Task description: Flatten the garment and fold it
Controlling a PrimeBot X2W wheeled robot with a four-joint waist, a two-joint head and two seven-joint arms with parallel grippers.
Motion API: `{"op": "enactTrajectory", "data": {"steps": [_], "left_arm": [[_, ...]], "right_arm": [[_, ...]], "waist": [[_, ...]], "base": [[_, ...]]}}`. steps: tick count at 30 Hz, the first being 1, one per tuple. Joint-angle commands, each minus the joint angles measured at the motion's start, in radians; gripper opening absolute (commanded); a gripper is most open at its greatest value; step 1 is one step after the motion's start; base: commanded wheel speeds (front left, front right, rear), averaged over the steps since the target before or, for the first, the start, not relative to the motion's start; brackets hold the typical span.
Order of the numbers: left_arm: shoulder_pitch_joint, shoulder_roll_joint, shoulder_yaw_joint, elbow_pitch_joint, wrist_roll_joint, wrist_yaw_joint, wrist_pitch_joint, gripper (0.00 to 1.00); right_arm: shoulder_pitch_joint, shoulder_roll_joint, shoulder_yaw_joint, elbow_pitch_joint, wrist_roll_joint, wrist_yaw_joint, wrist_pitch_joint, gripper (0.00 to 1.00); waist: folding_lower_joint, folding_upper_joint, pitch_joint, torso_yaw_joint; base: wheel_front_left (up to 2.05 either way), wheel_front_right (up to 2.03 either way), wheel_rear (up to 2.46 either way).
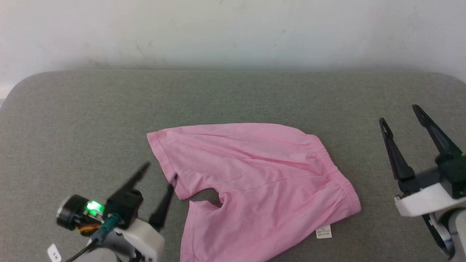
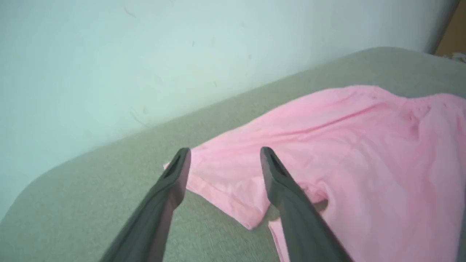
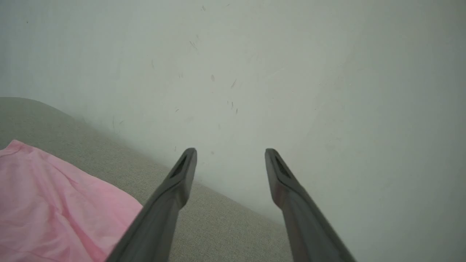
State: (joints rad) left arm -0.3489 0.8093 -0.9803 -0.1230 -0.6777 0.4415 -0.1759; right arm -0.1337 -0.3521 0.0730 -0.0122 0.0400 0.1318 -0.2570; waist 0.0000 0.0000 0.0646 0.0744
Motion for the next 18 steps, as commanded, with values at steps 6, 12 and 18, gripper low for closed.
{"op": "enactTrajectory", "data": {"steps": [6,12,18], "left_arm": [[0.015,-0.078,0.121,0.012,0.092,0.190,-0.081,1.00],[0.072,-0.161,0.300,-0.019,0.240,0.295,-0.085,1.00],[0.141,-0.290,0.474,-0.020,0.363,0.323,-0.086,1.00]], "right_arm": [[-0.187,-0.144,0.233,0.114,0.123,-0.001,0.112,1.00],[-0.446,-0.273,0.548,0.183,0.347,-0.001,0.396,1.00],[-0.695,-0.322,0.768,0.258,0.588,-0.001,0.729,1.00]], "waist": [[0.0000,0.0000,0.013,0.019],[0.0000,0.0000,0.071,0.035],[0.0000,0.0000,0.153,0.085]], "base": [[0.00,0.00,0.00],[0.00,0.00,0.00],[0.00,0.00,0.00]]}}
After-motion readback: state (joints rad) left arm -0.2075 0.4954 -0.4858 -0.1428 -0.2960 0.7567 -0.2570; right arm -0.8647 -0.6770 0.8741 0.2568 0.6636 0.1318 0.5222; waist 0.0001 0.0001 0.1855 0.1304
